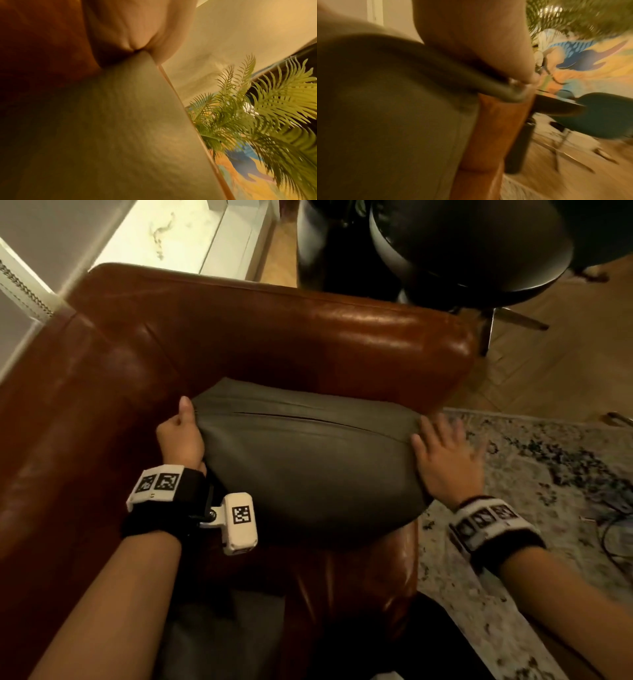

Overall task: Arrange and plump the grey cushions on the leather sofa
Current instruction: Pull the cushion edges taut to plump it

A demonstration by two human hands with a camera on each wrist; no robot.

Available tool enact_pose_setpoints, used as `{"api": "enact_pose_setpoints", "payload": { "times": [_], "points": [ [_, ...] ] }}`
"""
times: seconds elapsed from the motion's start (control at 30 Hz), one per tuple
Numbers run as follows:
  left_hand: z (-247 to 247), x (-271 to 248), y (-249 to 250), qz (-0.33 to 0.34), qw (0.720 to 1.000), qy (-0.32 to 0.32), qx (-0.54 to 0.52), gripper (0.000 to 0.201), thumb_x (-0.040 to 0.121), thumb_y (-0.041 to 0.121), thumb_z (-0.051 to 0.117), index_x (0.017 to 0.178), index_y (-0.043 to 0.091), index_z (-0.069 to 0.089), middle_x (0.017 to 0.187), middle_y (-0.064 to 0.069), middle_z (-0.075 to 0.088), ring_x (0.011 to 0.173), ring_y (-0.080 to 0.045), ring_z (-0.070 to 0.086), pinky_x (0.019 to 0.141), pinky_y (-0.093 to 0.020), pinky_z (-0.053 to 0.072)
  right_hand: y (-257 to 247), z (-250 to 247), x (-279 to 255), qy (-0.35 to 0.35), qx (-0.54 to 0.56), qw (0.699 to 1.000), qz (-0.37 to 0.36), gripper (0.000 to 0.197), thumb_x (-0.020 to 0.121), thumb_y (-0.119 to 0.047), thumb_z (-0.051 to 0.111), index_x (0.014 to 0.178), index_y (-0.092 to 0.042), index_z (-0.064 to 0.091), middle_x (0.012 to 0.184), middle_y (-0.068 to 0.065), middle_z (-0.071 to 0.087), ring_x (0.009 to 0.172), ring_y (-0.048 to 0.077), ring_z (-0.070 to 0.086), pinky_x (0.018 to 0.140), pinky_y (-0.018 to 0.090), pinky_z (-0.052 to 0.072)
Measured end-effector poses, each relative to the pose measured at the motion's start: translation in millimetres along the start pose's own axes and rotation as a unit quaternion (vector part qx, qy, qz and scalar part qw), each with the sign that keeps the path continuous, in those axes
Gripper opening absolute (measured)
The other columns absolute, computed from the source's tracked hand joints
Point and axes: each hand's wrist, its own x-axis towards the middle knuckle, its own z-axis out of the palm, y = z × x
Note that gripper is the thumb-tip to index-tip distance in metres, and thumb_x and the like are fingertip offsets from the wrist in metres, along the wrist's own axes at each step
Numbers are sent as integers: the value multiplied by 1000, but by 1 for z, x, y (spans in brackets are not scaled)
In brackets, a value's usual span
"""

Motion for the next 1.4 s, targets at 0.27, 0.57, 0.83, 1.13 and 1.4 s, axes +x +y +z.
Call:
{"api": "enact_pose_setpoints", "payload": {
  "times": [0.27, 0.57, 0.83, 1.13, 1.4],
  "points": [
    [3, -10, -3, -17, 998, -9, -60, 39, 98, 47, 50, 112, 12, 61, 113, -6, 68, 107, -21, 66, 93, -35, 53, 11, -12, -18, 71, 633, 737, 226, 36, 102, -39, 45, 106, -8, 63, 111, 11, 68, 92, 20, 66, 69, 32, 52],
    [13, 11, -10, -110, 989, -54, -83, 71, 82, 62, 65, 129, 10, 57, 123, -5, 66, 108, -22, 67, 93, -39, 54, 0, 5, -4, 25, 678, 677, 284, 46, 99, -45, 49, 118, -5, 59, 122, 11, 65, 91, 21, 65, 66, 32, 53],
    [-8, 9, -7, -26, 994, -101, -38, 17, 99, 30, 57, 96, 16, 66, 103, -3, 70, 95, -16, 69, 80, -28, 57, -1, -6, -22, -7, 692, 694, 196, 18, 100, -30, 52, 105, -18, 64, 104, -2, 70, 95, 16, 68, 72, 32, 56],
    [10, -21, 6, 345, 844, 106, 397, 47, 94, 27, 54, 136, 7, 49, 143, -20, 46, 133, -41, 40, 106, -45, 30, -14, -7, -14, 268, 232, 932, 74, 49, 91, -25, 63, 133, -6, 45, 134, 19, 48, 125, 34, 44, 103, 41, 35],
    [59, -25, -27, 328, 707, -132, 612, 56, 101, 56, 15, 155, 40, 17, 165, 9, 13, 154, -23, 3, 120, -55, -5, -95, 22, -1, 94, 41, 981, -163, 58, 100, -50, 17, 151, -28, 32, 161, -3, 27, 149, 20, 19, 118, 45, 5]
  ]
}}
